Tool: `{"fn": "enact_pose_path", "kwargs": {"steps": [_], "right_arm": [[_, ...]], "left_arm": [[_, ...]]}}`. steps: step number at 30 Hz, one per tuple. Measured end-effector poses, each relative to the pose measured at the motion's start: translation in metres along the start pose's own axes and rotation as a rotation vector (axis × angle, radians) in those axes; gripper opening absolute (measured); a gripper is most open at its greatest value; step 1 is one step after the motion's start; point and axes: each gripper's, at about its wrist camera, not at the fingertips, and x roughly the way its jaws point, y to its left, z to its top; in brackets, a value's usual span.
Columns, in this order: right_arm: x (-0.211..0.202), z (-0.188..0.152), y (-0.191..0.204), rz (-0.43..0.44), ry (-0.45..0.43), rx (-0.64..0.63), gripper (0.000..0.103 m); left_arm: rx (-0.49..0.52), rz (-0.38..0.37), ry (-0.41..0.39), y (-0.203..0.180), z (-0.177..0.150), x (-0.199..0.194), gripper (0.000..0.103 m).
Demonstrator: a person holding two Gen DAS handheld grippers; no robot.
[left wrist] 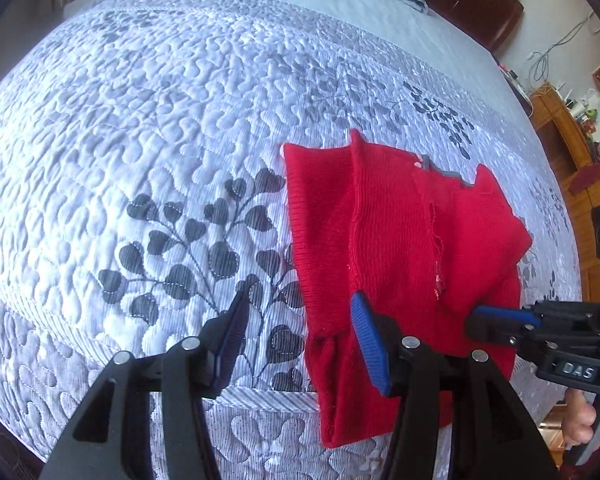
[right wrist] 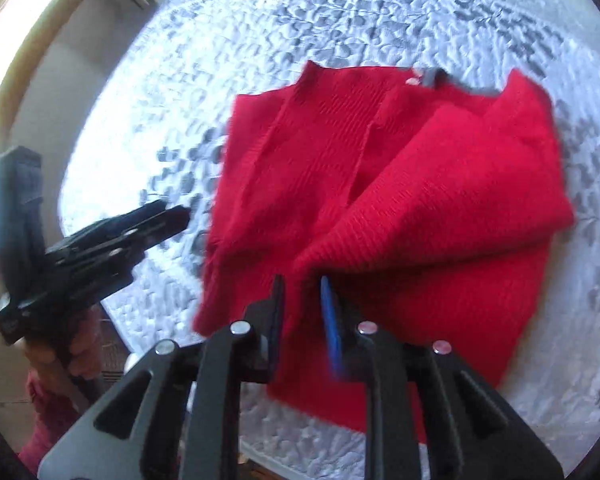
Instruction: Fold small clothes
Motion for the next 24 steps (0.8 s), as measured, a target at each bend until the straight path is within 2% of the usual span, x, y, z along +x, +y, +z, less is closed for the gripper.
{"fn": "enact_pose_path", "kwargs": {"steps": [1, 2, 5, 10, 13, 16, 20, 24], "right_arm": [[-0.009, -0.005, -0.003, 0.024, -0.022, 0.004, 0.038], [-0.018, -0.008, -0.004, 0.031, -0.048, 0.004, 0.041], [-0.050, -0.027, -0.019, 0.016, -0.113, 0.002, 0.041], [-0.052, -0.061, -0.041, 0.027, -0.086, 0.038, 0.040], [-0.044, -0.075, -0.055, -0.003, -0.091, 0.073, 0.040], [-0.043, -0.084, -0.079, 0.050, -0.102, 0.140, 0.040], [-0.048, -0.089, -0.097, 0.055, -0.119, 0.162, 0.040], [-0.057, -0.092, -0.110, 0.082, -0.144, 0.182, 0.040]], "left_arm": [[0.003, -0.005, 0.000, -0.001, 0.001, 0.000, 0.054], [0.006, -0.017, 0.000, -0.004, 0.003, -0.001, 0.054], [0.015, -0.074, 0.004, -0.019, 0.012, 0.000, 0.054], [0.082, -0.138, 0.046, -0.067, 0.031, 0.021, 0.057], [0.156, -0.076, 0.064, -0.101, 0.033, 0.036, 0.057], [0.280, -0.016, 0.007, -0.141, 0.030, 0.033, 0.056], [0.437, -0.002, -0.035, -0.193, 0.033, 0.028, 0.058], [0.459, 0.025, 0.020, -0.217, 0.050, 0.051, 0.058]]}}
